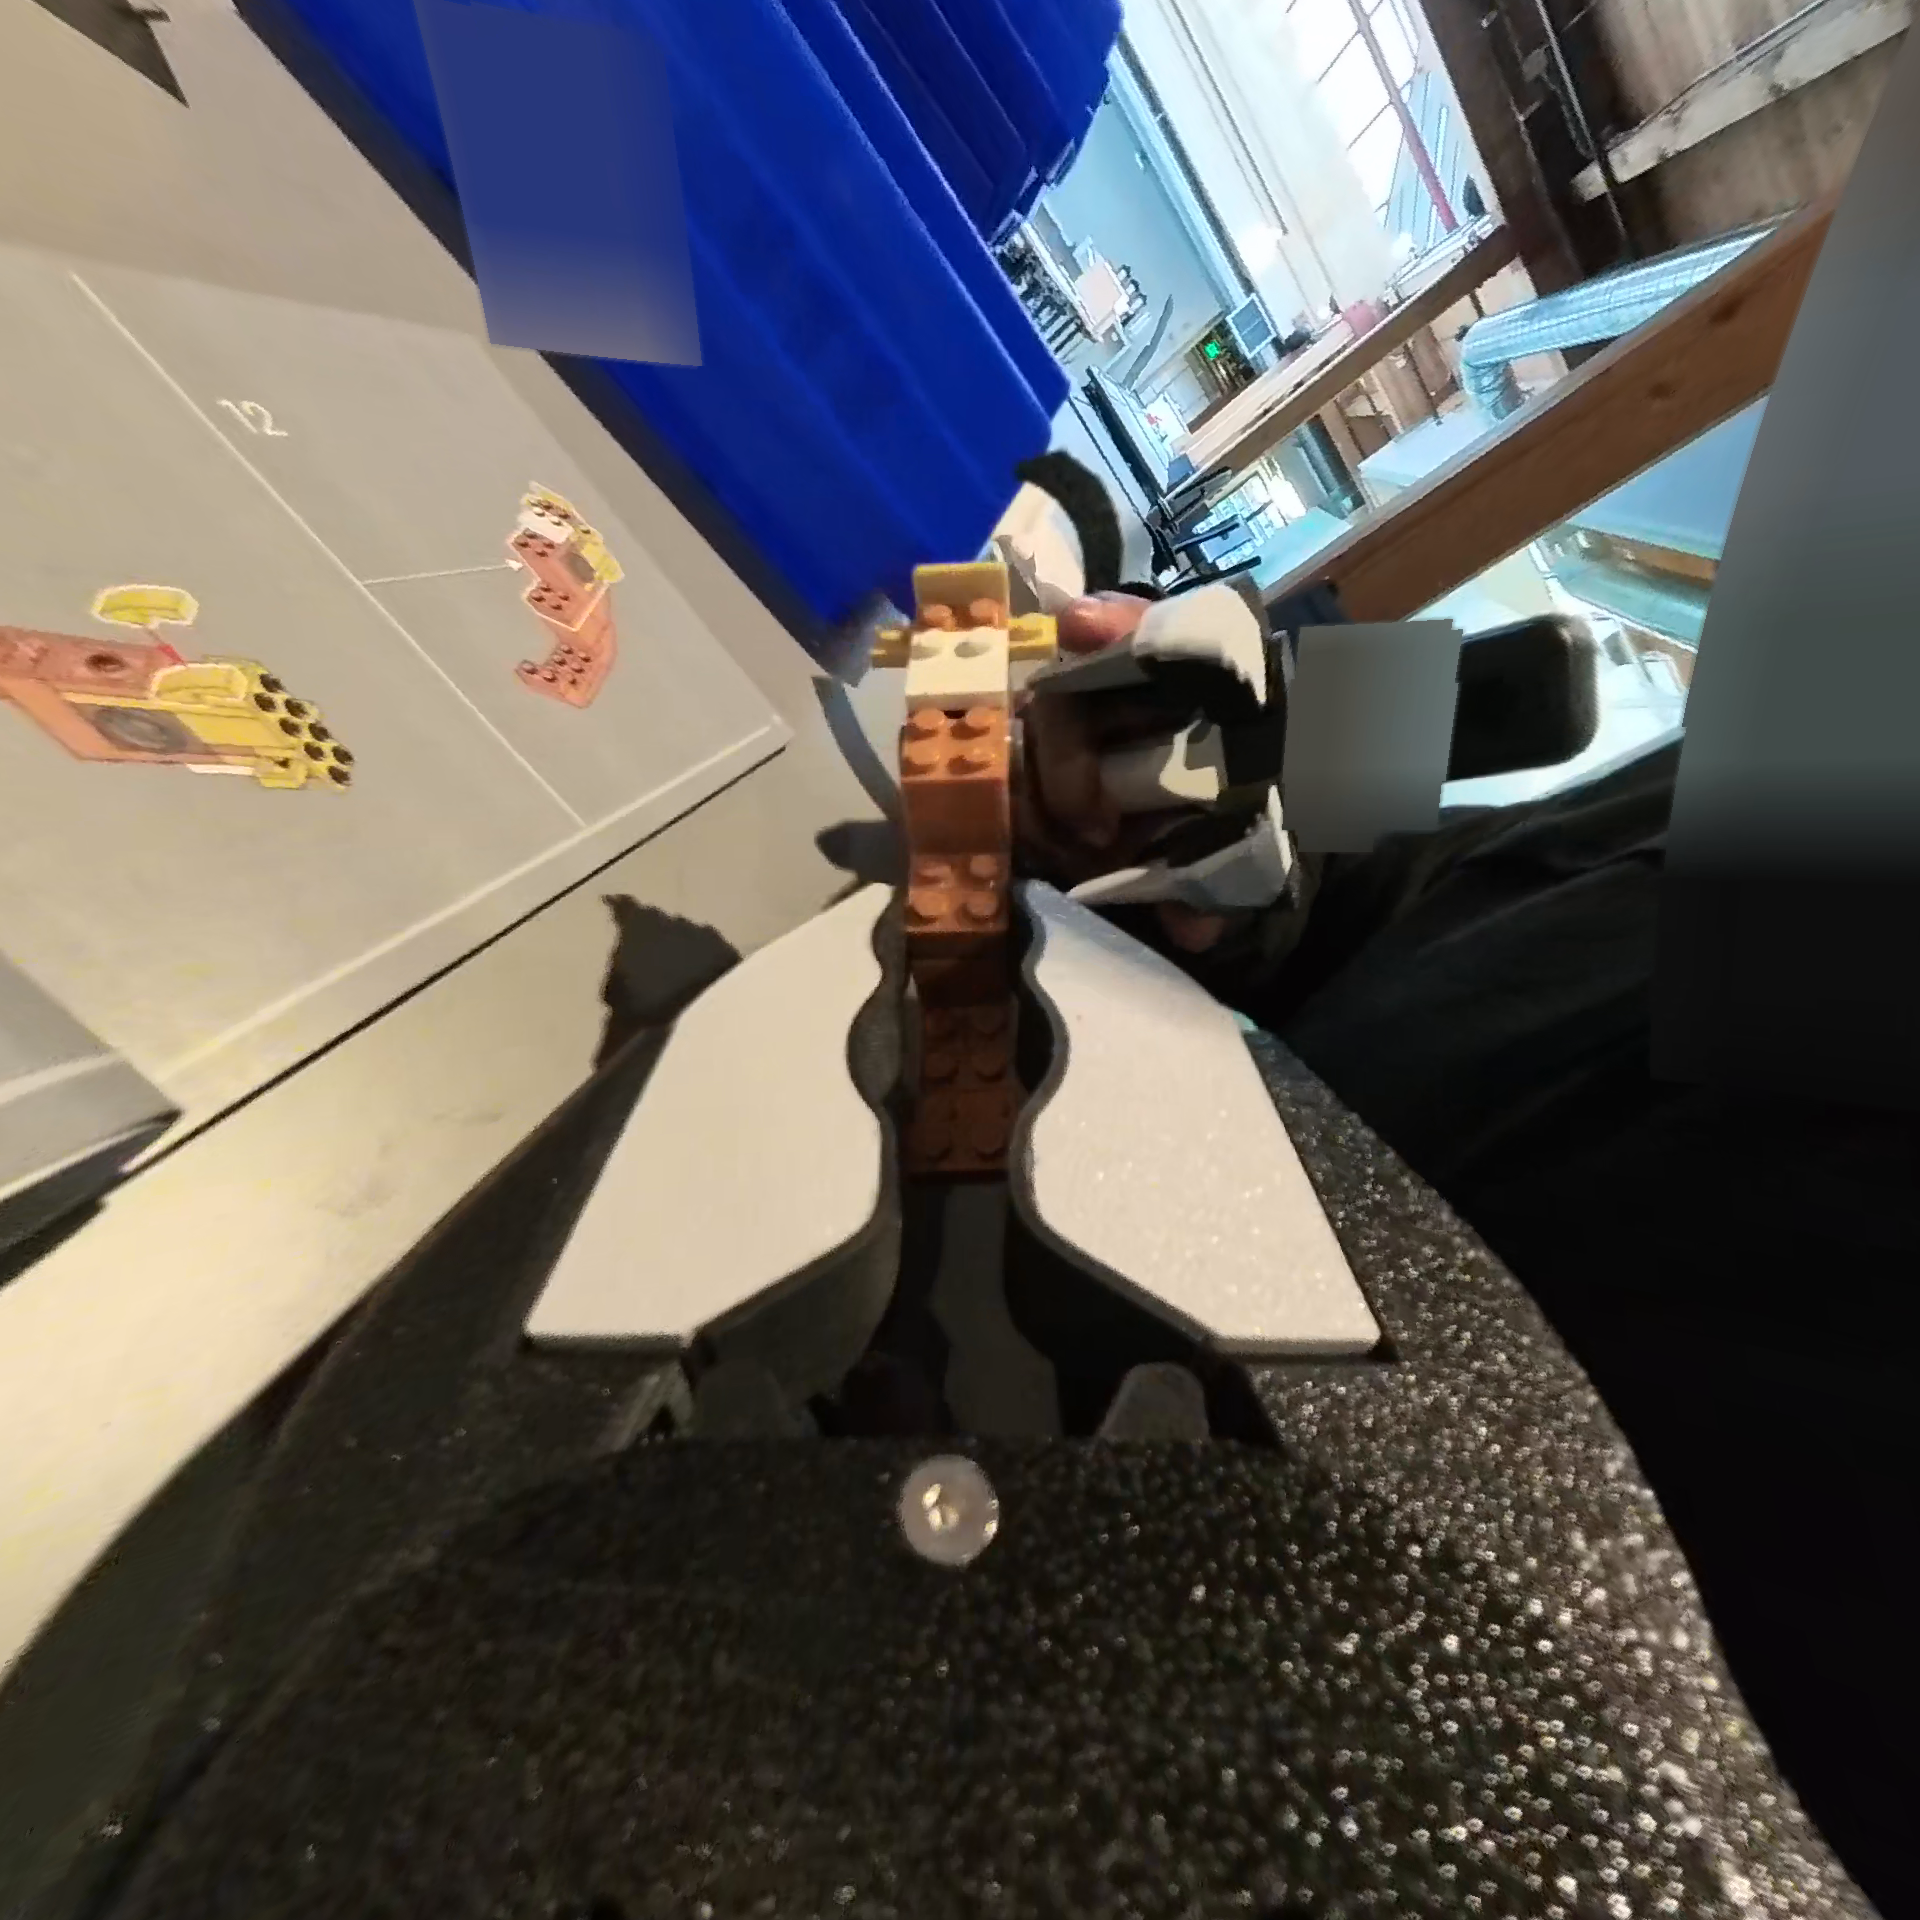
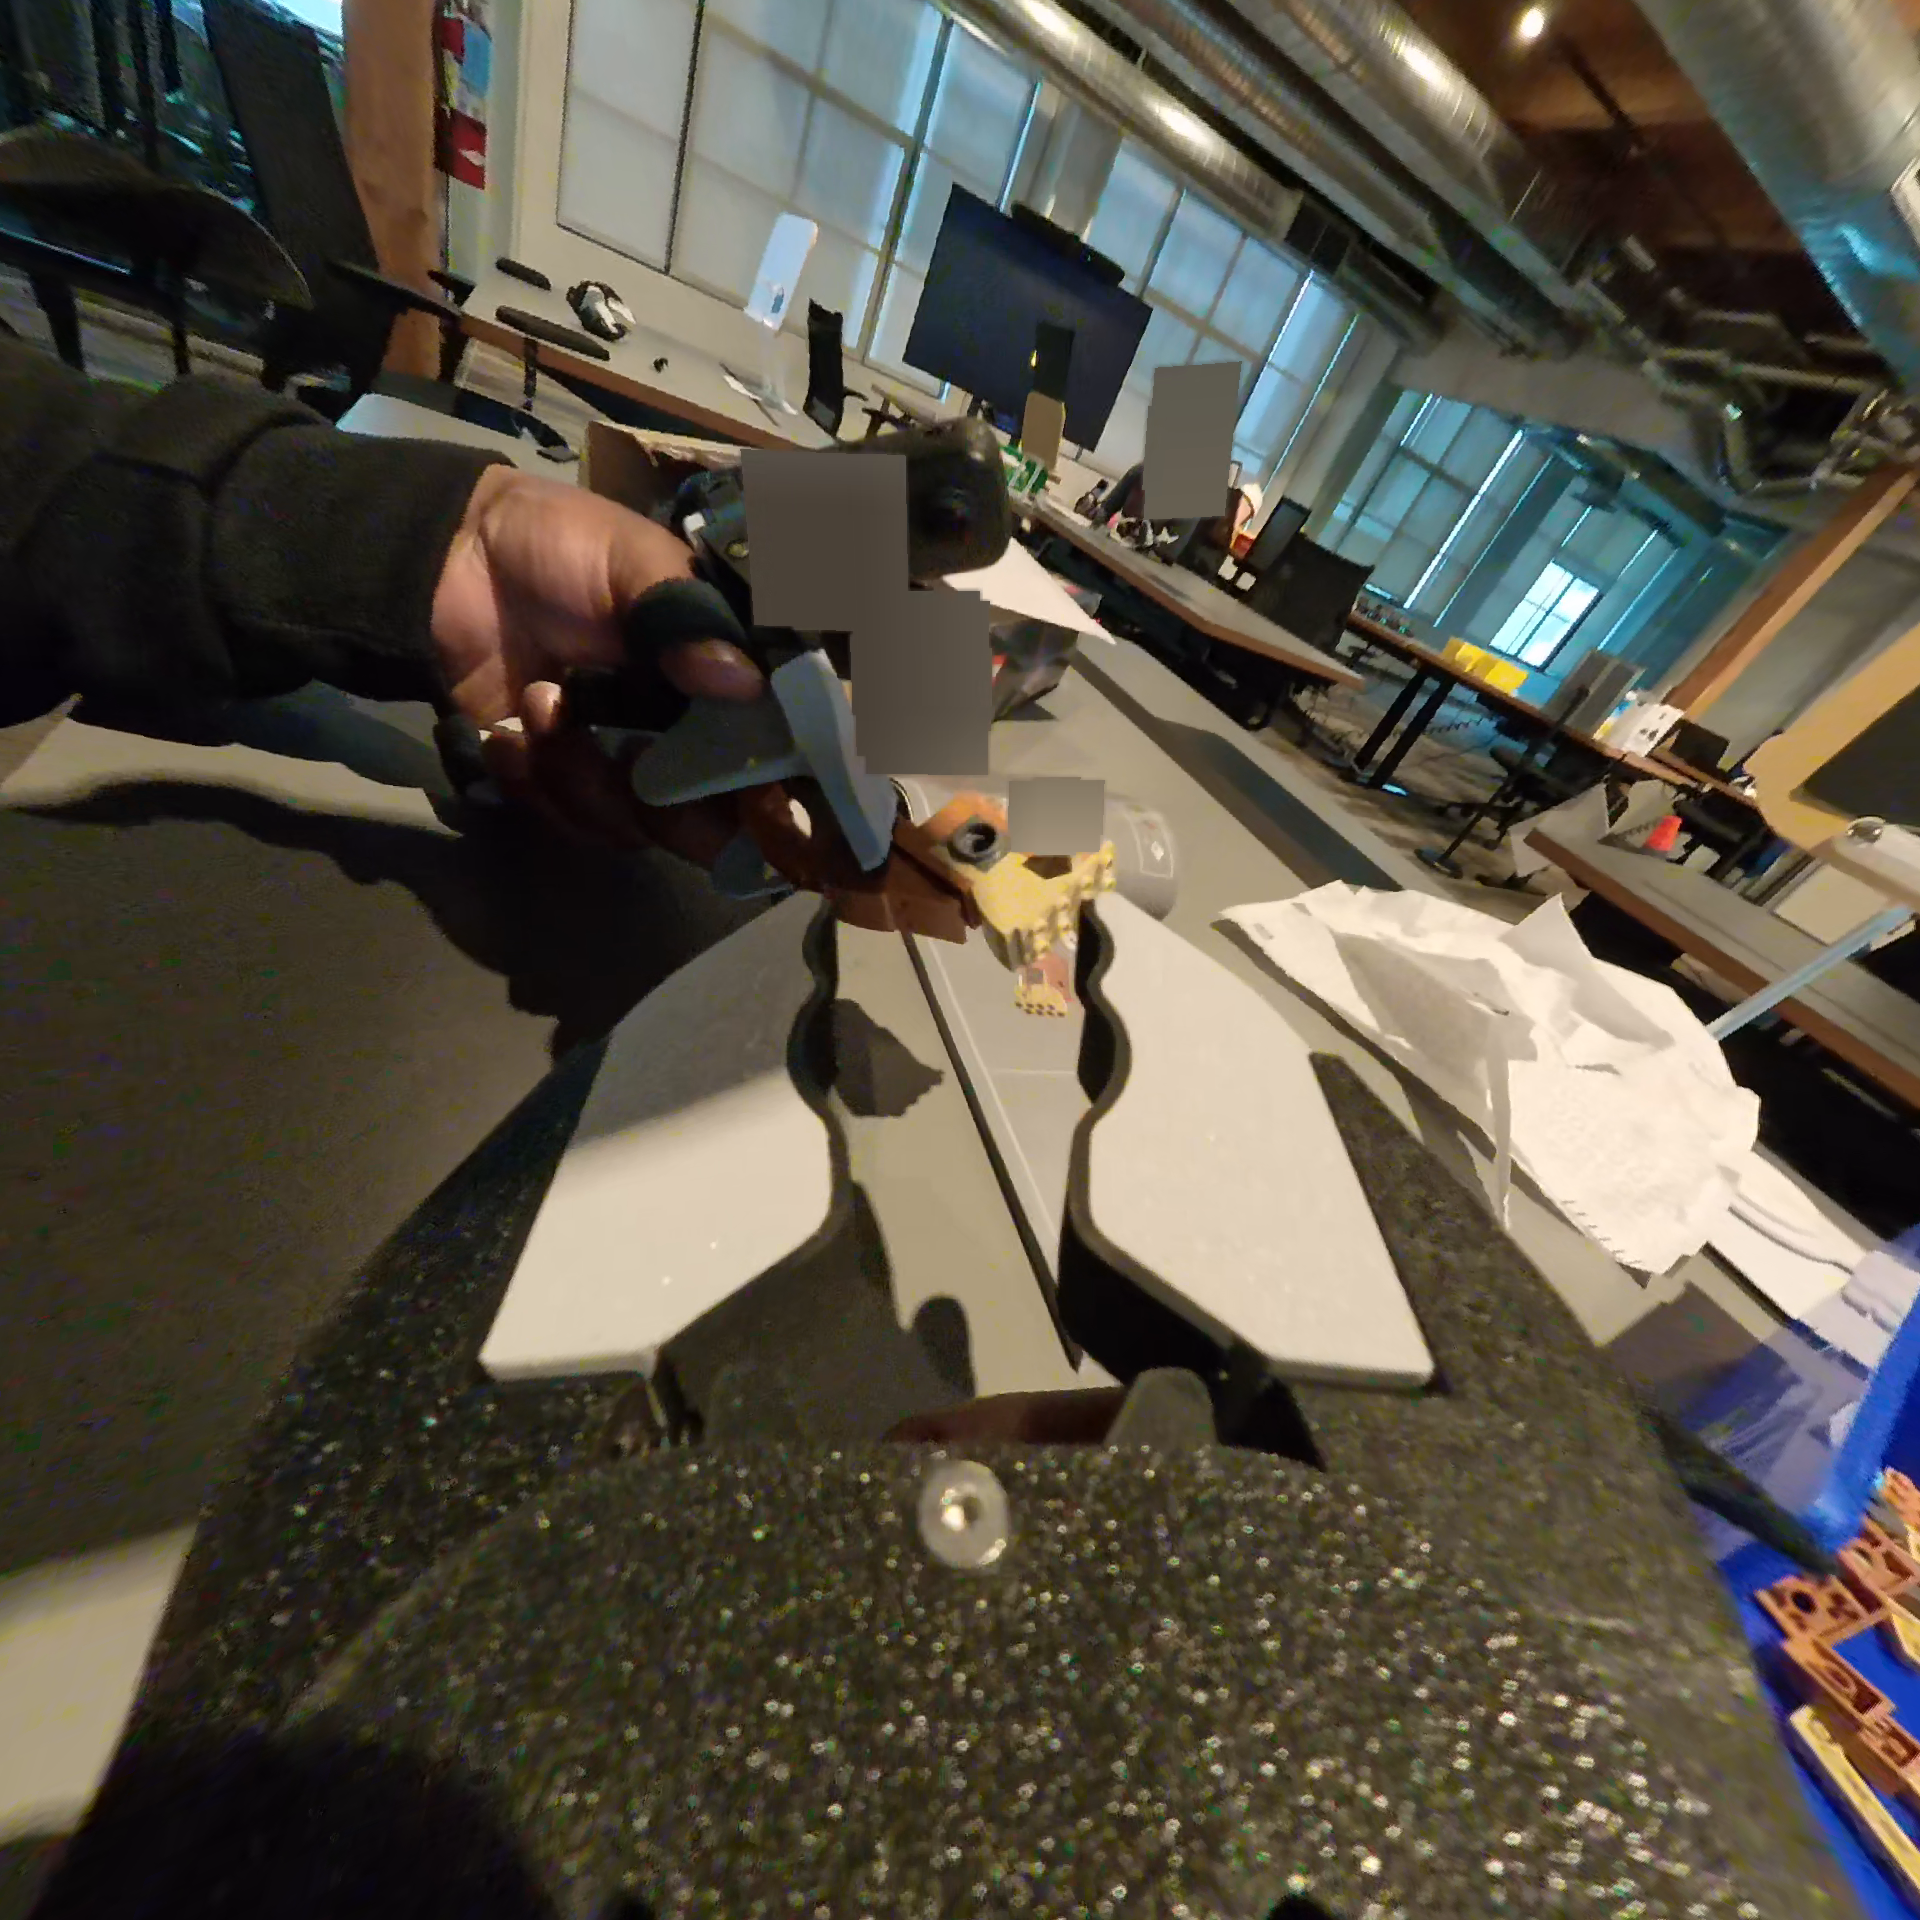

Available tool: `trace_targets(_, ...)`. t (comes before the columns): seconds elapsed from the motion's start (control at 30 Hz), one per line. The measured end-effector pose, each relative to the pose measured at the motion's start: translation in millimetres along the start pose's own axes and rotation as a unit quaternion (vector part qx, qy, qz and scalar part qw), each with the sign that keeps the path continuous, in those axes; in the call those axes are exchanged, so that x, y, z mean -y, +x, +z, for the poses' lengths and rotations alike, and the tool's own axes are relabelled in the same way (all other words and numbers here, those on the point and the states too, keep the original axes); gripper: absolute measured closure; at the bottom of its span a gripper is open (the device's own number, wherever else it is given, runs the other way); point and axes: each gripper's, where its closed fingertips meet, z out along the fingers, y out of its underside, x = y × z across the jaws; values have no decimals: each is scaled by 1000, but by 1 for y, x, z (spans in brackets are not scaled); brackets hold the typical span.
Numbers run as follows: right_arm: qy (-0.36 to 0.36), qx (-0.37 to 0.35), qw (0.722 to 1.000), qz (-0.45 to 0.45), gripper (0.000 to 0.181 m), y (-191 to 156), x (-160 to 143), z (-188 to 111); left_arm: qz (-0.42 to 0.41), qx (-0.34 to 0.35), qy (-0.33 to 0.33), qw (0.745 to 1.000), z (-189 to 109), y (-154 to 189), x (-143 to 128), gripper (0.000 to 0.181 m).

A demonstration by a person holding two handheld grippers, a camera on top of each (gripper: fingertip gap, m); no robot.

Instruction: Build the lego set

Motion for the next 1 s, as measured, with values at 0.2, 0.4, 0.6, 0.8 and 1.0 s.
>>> trace_targets(0.2, -7, 4, 999, -48, 126, 2, -3, -2, -36, -24, -19, 999, 8, 4, -5, 164)
trace_targets(0.4, -9, 29, 994, -101, 114, -3, -7, -12, -73, -58, -56, 994, 20, 18, -20, 164)
trace_targets(0.6, 1, 65, 991, -120, 103, -12, -1, -26, -90, -97, -62, 989, 31, 47, -31, 164)
trace_targets(0.8, 5, 115, 988, -102, 98, -23, -1, -40, -98, -114, -85, 985, 42, 66, -48, 164)
trace_targets(1.0, 21, 151, 982, -110, 101, -37, 4, -51, -99, -117, -111, 982, 53, 75, -61, 164)
